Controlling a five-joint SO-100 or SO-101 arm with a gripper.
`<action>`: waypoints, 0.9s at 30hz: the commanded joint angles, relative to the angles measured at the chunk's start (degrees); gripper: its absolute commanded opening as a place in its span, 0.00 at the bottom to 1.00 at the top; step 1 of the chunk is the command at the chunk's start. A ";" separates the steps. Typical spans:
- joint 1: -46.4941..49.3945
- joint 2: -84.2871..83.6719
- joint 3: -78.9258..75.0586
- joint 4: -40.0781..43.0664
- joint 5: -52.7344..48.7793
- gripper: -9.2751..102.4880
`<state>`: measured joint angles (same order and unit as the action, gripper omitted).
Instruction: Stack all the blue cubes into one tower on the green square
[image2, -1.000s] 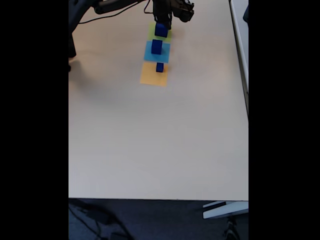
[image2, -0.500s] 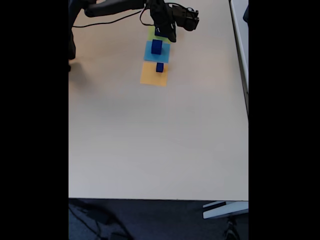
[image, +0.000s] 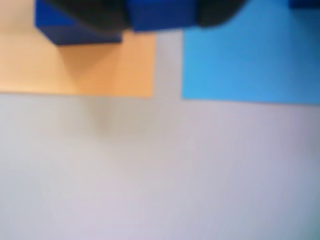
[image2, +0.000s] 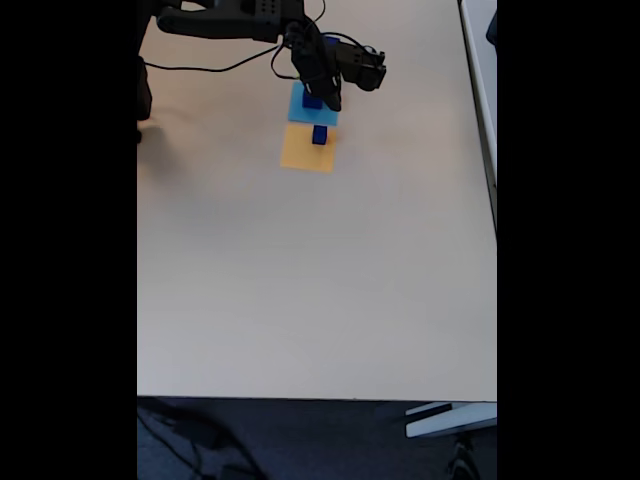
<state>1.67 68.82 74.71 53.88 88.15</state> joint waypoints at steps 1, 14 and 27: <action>0.97 6.94 2.46 -3.78 -0.44 0.08; 3.16 9.05 9.32 -7.73 -1.93 0.08; 3.60 9.84 11.95 -8.44 -1.76 0.08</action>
<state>4.66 71.89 87.10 46.41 86.31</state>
